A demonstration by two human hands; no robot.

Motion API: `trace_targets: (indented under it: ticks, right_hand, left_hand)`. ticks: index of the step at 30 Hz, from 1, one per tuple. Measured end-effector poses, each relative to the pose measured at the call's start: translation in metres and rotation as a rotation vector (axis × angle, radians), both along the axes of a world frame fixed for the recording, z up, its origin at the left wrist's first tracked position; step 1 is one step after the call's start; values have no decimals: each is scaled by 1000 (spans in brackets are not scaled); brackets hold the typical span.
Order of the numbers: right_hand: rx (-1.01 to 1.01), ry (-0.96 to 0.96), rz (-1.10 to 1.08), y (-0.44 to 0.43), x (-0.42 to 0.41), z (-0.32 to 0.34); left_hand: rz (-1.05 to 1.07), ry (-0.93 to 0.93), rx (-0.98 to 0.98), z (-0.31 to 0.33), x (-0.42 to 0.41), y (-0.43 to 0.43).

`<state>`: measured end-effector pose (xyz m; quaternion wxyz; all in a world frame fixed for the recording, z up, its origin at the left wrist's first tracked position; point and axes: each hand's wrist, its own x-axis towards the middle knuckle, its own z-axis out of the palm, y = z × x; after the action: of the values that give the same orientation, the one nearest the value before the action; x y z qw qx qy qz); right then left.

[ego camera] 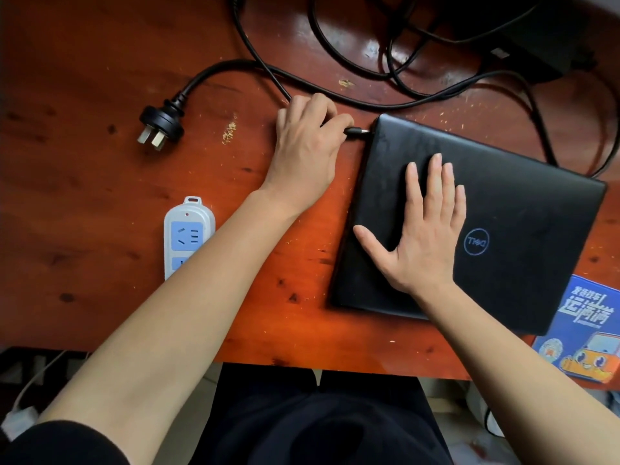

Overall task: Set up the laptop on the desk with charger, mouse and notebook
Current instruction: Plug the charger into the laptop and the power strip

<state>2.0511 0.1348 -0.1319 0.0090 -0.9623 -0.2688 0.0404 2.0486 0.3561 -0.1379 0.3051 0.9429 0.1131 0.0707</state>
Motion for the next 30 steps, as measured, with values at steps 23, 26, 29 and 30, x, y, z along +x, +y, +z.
trace_targets:
  ticks: [23, 26, 29, 30]
  right_hand:
    - [0, 25, -10, 1, 1, 2]
    - [-2, 28, -9, 1, 1, 2]
    - [-4, 21, -7, 1, 1, 1]
    - [-4, 19, -8, 1, 1, 1]
  left_hand:
    - [-194, -82, 165, 6, 7, 27]
    - [-257, -129, 240, 6, 9, 30]
    - [-316, -154, 254, 6, 11, 31]
    - [-326, -157, 246, 7, 13, 31]
